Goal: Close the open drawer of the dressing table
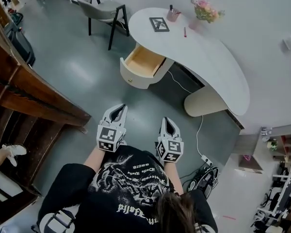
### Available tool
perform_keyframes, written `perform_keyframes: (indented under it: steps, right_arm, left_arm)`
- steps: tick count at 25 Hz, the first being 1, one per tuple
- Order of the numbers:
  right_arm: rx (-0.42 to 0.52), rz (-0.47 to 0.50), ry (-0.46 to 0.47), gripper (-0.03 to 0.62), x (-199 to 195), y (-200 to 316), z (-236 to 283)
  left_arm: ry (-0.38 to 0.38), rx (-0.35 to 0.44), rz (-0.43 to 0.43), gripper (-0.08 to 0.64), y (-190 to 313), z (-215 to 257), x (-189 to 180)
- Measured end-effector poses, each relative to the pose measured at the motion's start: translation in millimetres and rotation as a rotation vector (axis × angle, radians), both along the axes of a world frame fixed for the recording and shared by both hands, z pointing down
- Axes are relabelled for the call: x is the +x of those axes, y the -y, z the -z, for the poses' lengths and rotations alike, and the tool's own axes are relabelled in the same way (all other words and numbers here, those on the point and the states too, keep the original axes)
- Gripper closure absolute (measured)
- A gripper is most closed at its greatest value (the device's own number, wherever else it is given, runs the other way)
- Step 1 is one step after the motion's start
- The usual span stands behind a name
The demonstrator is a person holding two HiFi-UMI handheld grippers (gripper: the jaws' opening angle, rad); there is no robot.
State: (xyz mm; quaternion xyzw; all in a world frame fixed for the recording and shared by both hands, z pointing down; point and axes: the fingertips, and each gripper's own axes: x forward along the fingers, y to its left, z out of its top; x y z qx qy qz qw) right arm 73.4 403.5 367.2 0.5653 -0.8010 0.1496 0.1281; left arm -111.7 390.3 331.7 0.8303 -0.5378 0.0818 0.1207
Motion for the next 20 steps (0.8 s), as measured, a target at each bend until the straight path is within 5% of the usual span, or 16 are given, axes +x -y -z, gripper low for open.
perform_keyframes:
  steps: [20]
  right_arm:
    - [-0.046, 0.034, 0.026, 0.566, -24.7, 56.6, -20.3]
  left_arm:
    - [-0.027, -0.083, 0.056, 0.535, 37.2, -31.3, -26.2]
